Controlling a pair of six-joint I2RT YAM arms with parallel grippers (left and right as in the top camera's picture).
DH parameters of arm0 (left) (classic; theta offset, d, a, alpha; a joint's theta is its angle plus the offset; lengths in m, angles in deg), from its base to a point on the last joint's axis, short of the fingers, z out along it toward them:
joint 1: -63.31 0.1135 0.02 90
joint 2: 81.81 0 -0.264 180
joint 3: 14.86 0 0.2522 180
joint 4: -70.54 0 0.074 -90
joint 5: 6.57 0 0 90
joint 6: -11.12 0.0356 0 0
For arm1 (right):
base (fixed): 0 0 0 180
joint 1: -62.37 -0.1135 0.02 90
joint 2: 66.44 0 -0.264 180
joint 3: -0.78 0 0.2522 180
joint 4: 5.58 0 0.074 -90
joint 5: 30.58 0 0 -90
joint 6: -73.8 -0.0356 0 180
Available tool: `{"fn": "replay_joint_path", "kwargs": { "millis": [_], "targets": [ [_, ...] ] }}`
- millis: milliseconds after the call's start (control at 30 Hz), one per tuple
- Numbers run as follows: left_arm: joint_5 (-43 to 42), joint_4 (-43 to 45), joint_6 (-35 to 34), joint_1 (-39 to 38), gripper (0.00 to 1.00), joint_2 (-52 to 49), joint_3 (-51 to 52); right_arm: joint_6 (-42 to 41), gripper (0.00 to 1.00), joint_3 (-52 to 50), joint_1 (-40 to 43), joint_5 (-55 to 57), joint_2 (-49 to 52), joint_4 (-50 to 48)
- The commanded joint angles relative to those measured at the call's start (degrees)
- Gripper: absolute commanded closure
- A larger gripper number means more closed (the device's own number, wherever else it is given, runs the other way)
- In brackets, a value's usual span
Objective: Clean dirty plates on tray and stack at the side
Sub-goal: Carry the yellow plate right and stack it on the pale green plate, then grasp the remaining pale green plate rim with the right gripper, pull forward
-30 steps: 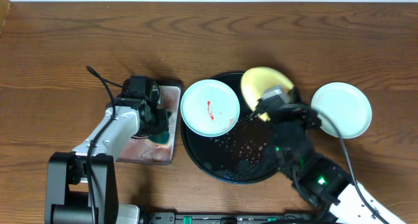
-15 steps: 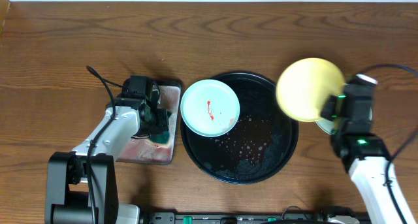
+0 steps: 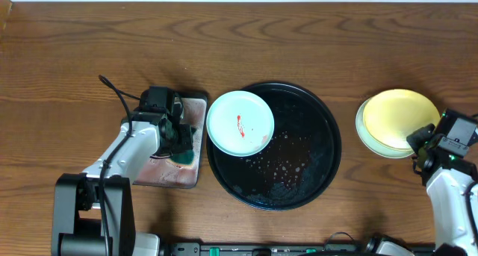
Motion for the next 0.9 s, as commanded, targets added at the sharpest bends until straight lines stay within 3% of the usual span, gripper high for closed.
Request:
{"fn": "replay_joint_path", "kwargs": {
  "millis": [0, 100, 300, 400, 467, 633, 867],
  "targets": [
    [0.35, 0.09, 0.52, 0.09, 0.92, -2.32, 1.79, -1.84, 0.99, 0.24, 1.11, -1.14, 0.15, -0.94],
    [0.35, 0.09, 0.52, 0.09, 0.92, -2.32, 1.79, -1.81, 0.53, 0.24, 1.11, -4.31, 0.13, -2.47],
    [0.35, 0.07, 0.52, 0.09, 0.92, -2.32, 1.79, 3.72, 0.24, 0.24, 0.87, -22.29, 0.15, -5.27],
    [0.35, 0.09, 0.52, 0.09, 0.92, -2.32, 1.79, 12.81, 0.25, 0.24, -1.11, -39.69, 0.13, -9.64],
    [0.35, 0.09, 0.52, 0.09, 0.92, -2.32, 1.79, 16.61, 0.29, 0.33, -3.39, -45.59, -0.04, -10.82],
    [0.35, 0.09, 0.52, 0.09, 0.92, -2.32, 1.79, 23.74, 0.28, 2.43, -12.90, -45.90, -0.26, -7.04],
    [0.35, 0.09, 0.52, 0.09, 0.92, -2.32, 1.79, 33.51, 0.22, 11.76, -29.20, -35.39, 1.25, 3.78]
  ]
}}
